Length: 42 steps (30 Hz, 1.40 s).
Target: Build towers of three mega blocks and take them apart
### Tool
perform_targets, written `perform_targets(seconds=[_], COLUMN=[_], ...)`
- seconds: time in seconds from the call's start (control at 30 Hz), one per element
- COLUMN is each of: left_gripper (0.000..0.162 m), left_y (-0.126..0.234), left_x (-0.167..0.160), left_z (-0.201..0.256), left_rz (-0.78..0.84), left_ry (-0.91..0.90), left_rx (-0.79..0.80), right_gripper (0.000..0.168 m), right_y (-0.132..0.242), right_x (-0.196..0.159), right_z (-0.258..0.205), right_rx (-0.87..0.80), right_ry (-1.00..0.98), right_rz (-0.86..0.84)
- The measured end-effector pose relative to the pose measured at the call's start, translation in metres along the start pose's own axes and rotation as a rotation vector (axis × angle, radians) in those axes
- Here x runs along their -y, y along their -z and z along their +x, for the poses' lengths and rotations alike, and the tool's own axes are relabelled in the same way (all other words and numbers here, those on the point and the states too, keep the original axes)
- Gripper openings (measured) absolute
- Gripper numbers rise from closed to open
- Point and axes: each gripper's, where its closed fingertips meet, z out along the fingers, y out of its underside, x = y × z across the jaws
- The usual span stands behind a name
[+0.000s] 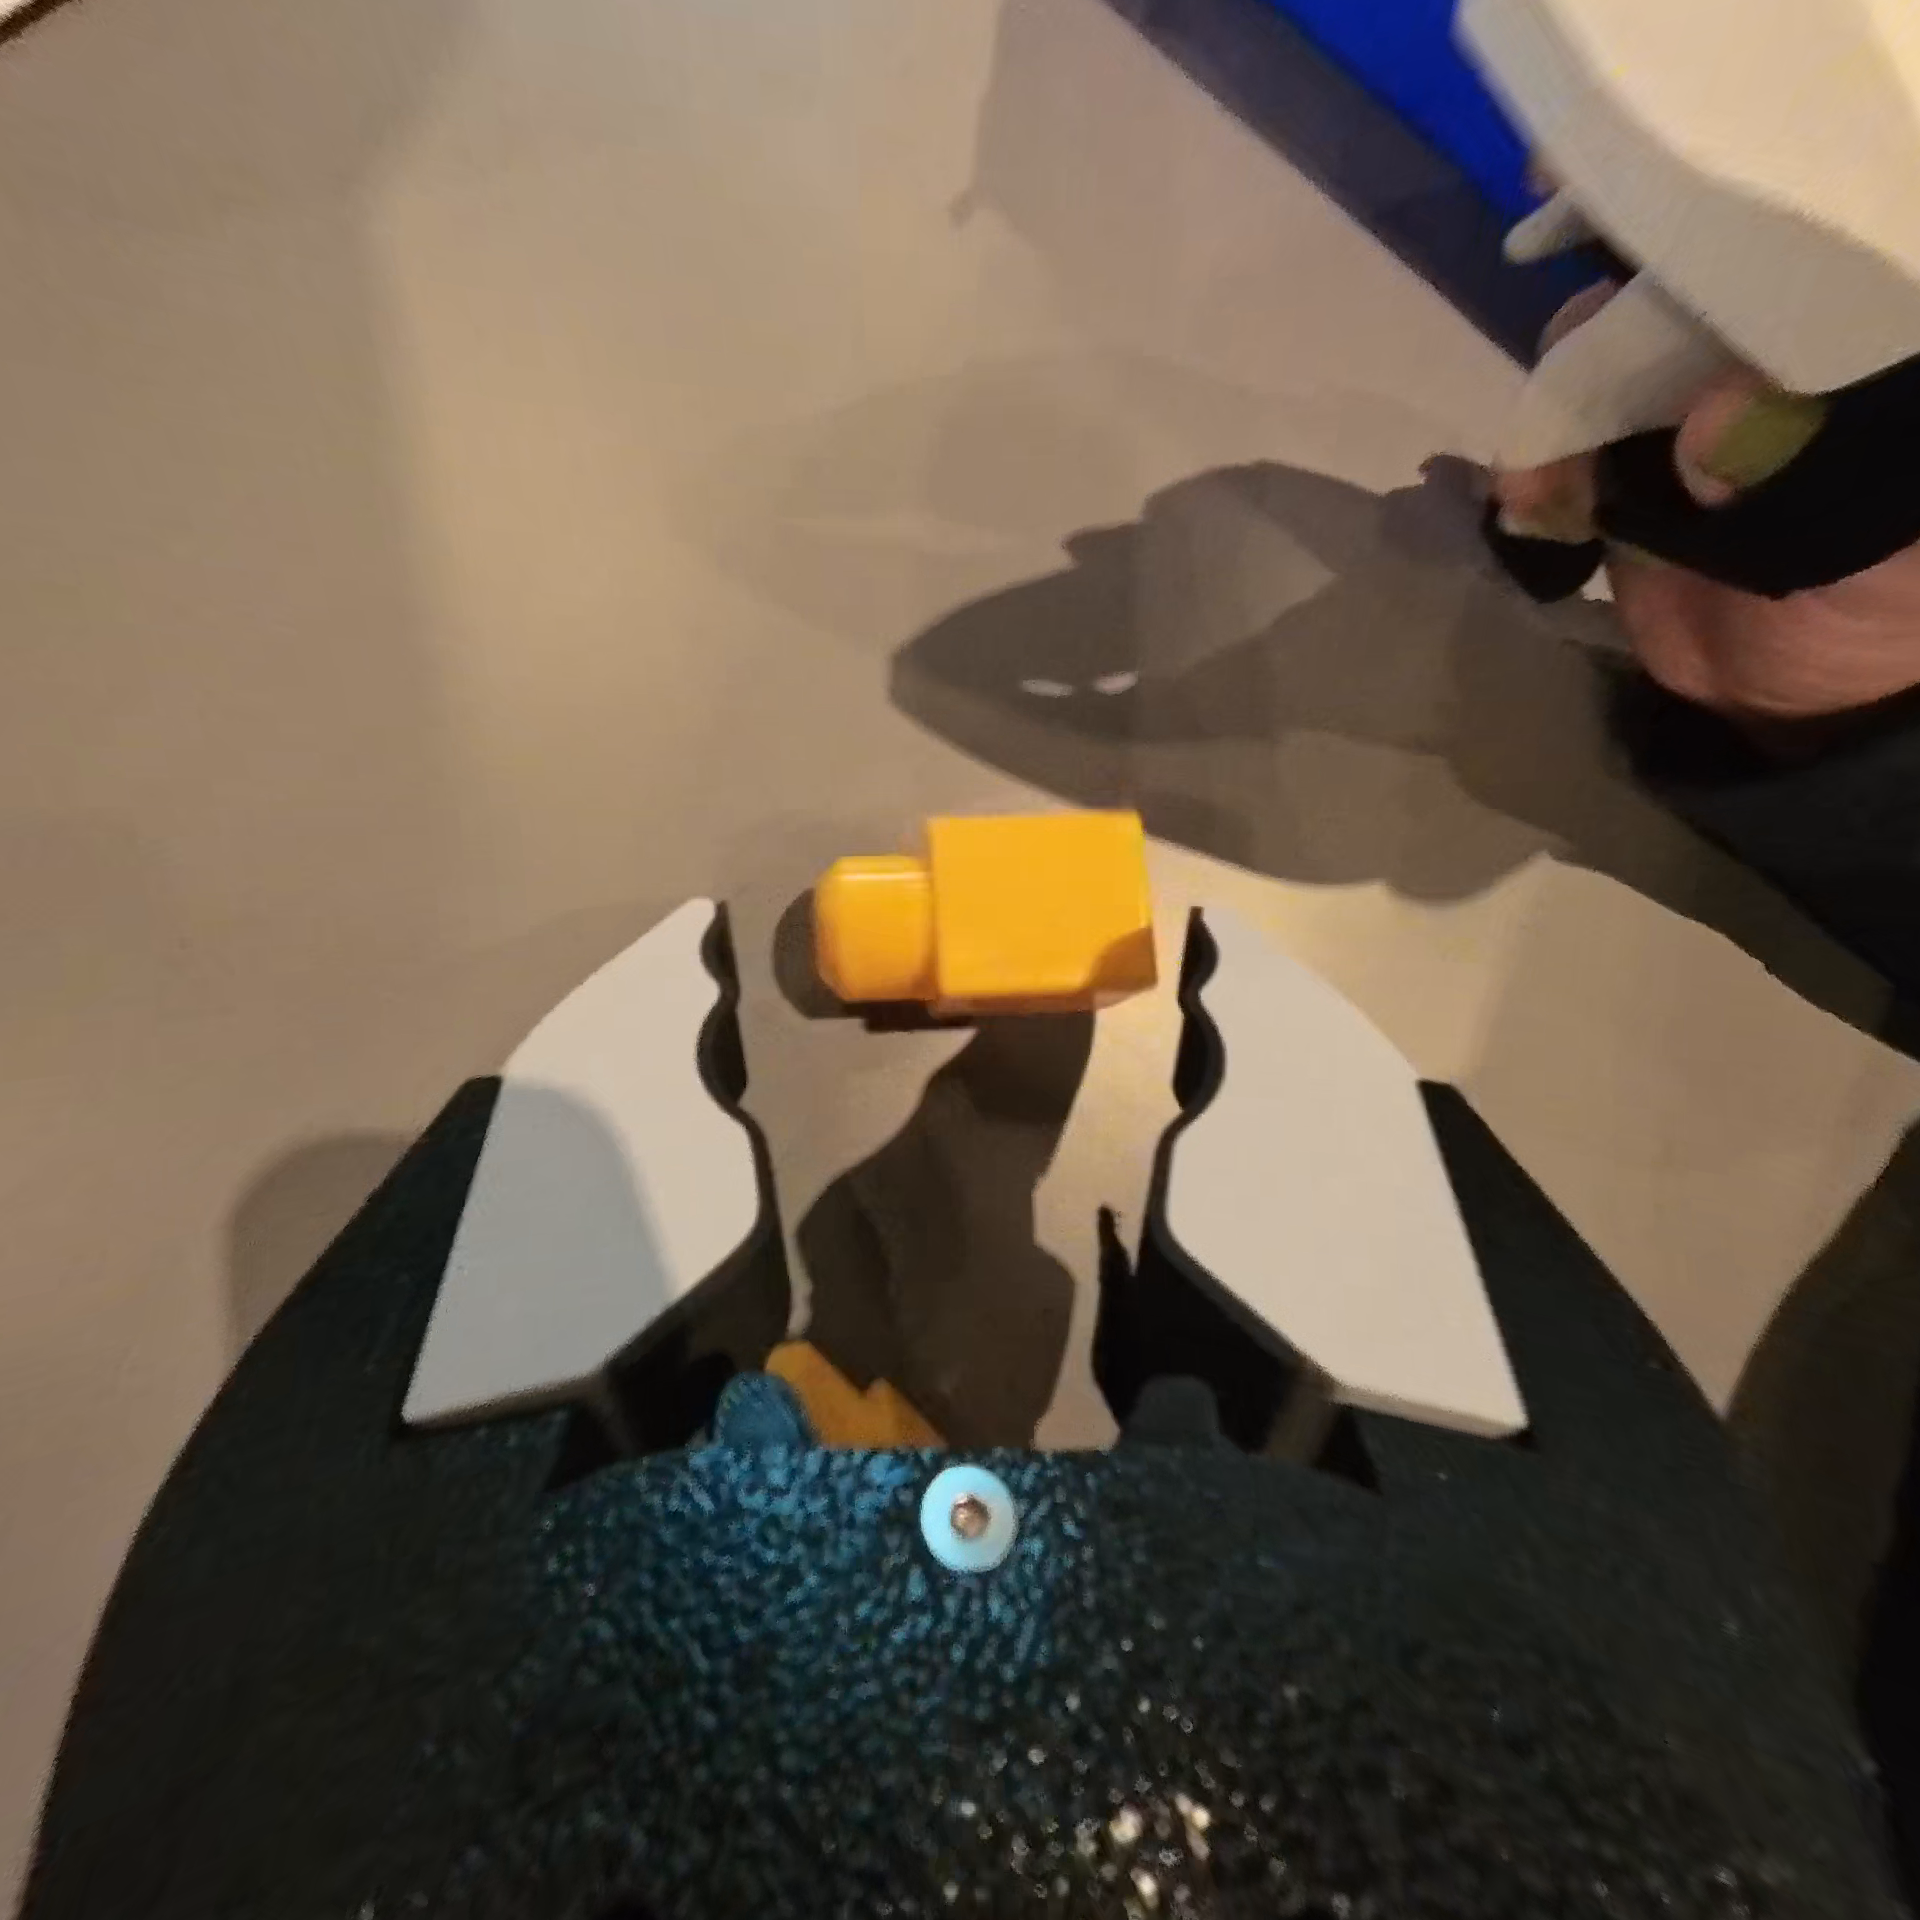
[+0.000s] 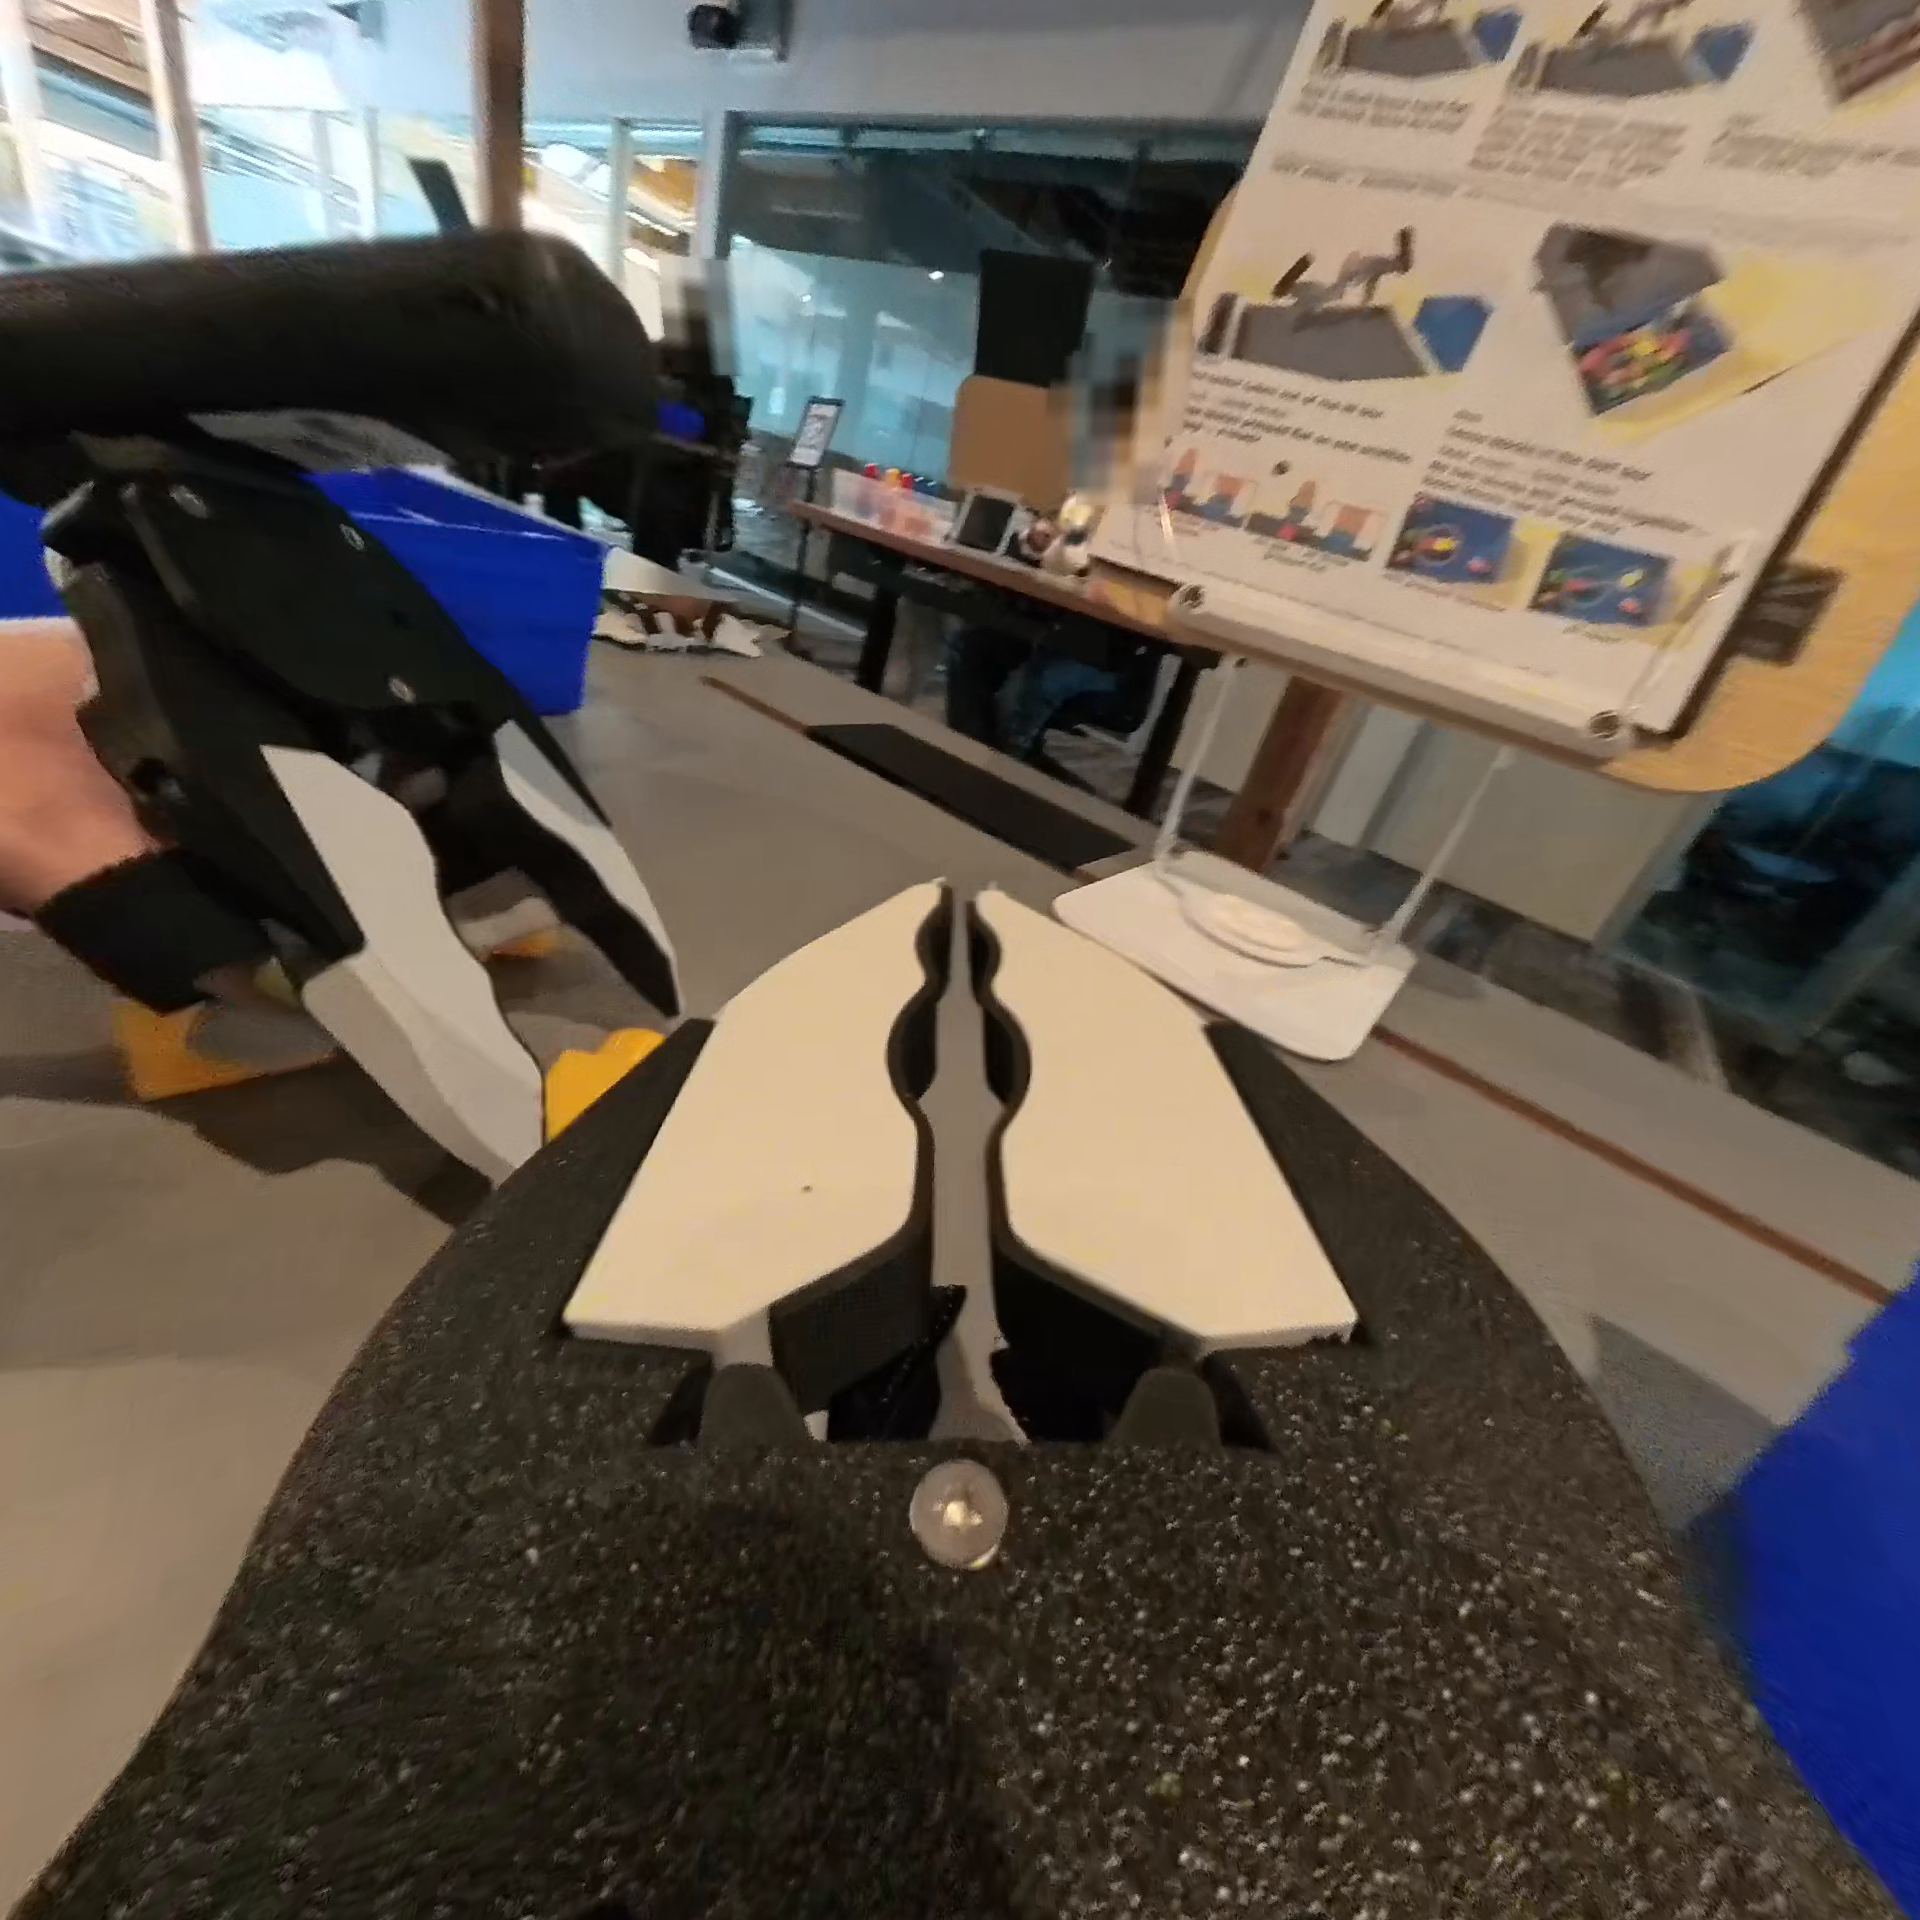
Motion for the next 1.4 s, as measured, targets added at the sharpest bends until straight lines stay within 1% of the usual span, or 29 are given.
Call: perform_targets(seconds=[0.03,0.1,0.13,0.2,0.23,0.3,0.4,0.53,0.7,0.77,0.8,0.87,0.9,0.93,1.0,1.07,1.13,1.2,1.27,1.33,1.4], left_gripper=[0.085,0.086,0.086,0.084,0.083,0.081,0.079,0.076,0.076,0.076,0.076,0.076,0.076,0.076,0.075,0.075,0.075,0.075,0.074,0.072,0.065], left_y=[0.006,0.024,0.035,0.056,0.067,0.085,0.104,0.114,0.109,0.107,0.106,0.105,0.104,0.104,0.105,0.106,0.108,0.111,0.118,0.127,0.136], left_x=[0.001,0.003,0.003,-0.001,-0.005,-0.013,-0.028,-0.045,-0.058,-0.058,-0.057,-0.055,-0.053,-0.051,-0.045,-0.036,-0.022,-0.005,0.012,0.025,0.033], left_z=[0.0,-0.001,-0.002,-0.006,-0.008,-0.012,-0.018,-0.02,-0.019,-0.019,-0.019,-0.017,-0.017,-0.016,-0.015,-0.012,-0.004,0.011,0.029,0.042,0.048], left_rz=[0.022,0.093,0.125,0.171,0.189,0.212,0.223,0.23,0.212,0.216,0.218,0.229,0.238,0.249,0.281,0.332,0.404,0.499,0.6,0.699,0.777], left_ry=[0.006,0.015,0.02,0.037,0.046,0.064,0.097,0.166,0.198,0.2,0.199,0.194,0.191,0.186,0.177,0.167,0.155,0.147,0.142,0.15,0.137], left_rx=[0.003,0.015,0.023,0.044,0.054,0.084,0.121,0.125,0.117,0.113,0.108,0.098,0.091,0.085,0.079,0.055,-0.011,-0.13,-0.297,-0.448,-0.537], right_gripper=[0.01,0.017,0.026,0.037,0.038,0.046,0.051,0.06,0.069,0.068,0.064,0.052,0.041,0.035,0.034,0.034,0.034,0.034,0.034,0.034,0.034], right_y=[-0.001,-0.002,-0.003,-0.003,-0.001,0.001,0.003,0.003,-0.002,-0.002,-0.003,-0.005,-0.005,-0.006,-0.012,-0.018,-0.021,-0.017,-0.009,-0.002,0.002], right_x=[-0.002,-0.01,-0.013,-0.024,-0.031,-0.041,-0.048,-0.057,-0.071,-0.074,-0.075,-0.077,-0.077,-0.077,-0.067,-0.044,-0.009,0.025,0.05,0.062,0.065], right_z=[-0.002,-0.011,-0.018,-0.034,-0.042,-0.055,-0.068,-0.074,-0.087,-0.092,-0.093,-0.093,-0.093,-0.092,-0.089,-0.09,-0.096,-0.099,-0.1,-0.101,-0.104], right_rx=[0.028,0.112,0.156,0.249,0.284,0.324,0.334,0.307,0.31,0.307,0.304,0.29,0.298,0.298,0.292,0.338,0.436,0.552,0.661,0.736,0.773], right_ry=[-0.034,-0.107,-0.144,-0.227,-0.261,-0.305,-0.306,-0.219,-0.219,-0.209,-0.204,-0.187,-0.18,-0.174,-0.171,-0.242,-0.361,-0.477,-0.568,-0.607,-0.595], right_rz=[-0.018,-0.079,-0.119,-0.24,-0.309,-0.423,-0.544,-0.675,-0.76,-0.779,-0.781,-0.787,-0.789,-0.782,-0.704,-0.549,-0.333,-0.124,0.041,0.133,0.174])
